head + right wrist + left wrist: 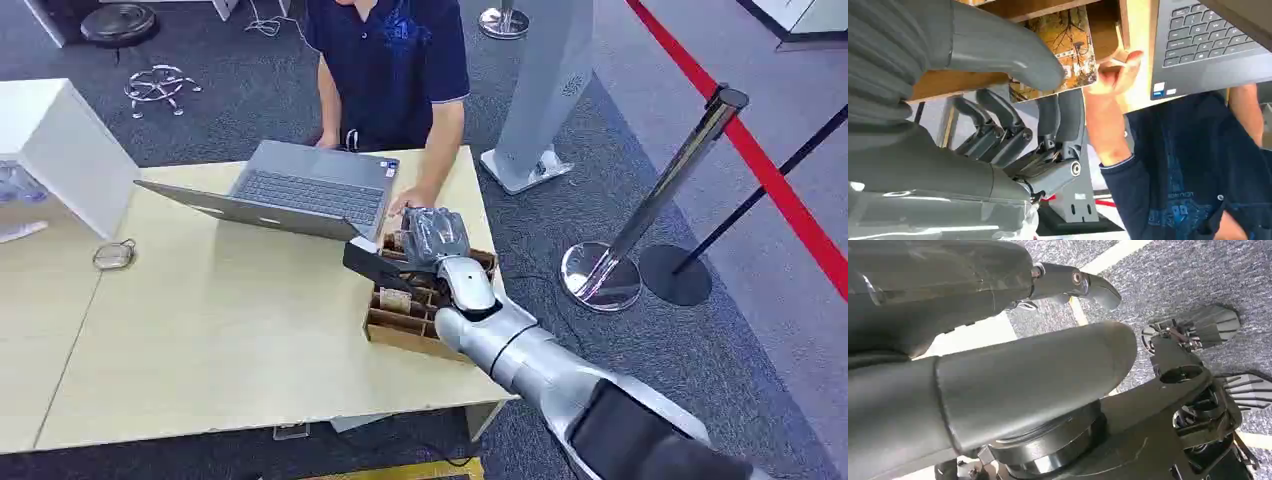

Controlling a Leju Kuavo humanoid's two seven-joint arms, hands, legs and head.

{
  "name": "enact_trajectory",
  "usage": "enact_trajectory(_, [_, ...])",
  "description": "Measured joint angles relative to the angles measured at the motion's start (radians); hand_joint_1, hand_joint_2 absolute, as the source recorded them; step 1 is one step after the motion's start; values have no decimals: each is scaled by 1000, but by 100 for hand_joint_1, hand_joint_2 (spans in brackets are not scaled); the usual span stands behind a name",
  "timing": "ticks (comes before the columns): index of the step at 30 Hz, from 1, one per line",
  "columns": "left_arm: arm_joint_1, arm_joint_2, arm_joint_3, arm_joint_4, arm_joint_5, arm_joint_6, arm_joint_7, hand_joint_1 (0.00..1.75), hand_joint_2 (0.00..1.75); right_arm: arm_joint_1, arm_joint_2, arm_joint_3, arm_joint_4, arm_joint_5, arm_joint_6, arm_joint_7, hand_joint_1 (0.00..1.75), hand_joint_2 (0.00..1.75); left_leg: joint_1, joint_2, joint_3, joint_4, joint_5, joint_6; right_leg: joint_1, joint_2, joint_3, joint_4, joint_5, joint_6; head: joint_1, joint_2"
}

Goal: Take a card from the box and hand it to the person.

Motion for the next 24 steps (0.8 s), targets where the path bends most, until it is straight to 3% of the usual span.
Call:
enact_trajectory(7, [0, 0, 0, 0, 3, 0, -1, 0, 0, 0, 0, 0, 0, 3, -4, 3, 175, 175, 0, 0, 0, 0, 0, 0, 0, 0, 0, 0, 0, 0, 0, 0])
enact_trajectory(14, [1, 0, 0, 0, 6, 0, -8, 0, 0, -1, -3, 0, -2, 7, -7, 15, 162, 175, 0, 0, -1, 0, 0, 0, 0, 0, 0, 0, 0, 0, 0, 0])
enact_trajectory(24, [9, 8, 0, 0, 13, 3, -18, 0, 0, -15, -21, -5, -98, 11, -6, 43, 161, 175, 0, 0, -1, 0, 0, 0, 0, 0, 0, 0, 0, 0, 0, 0])
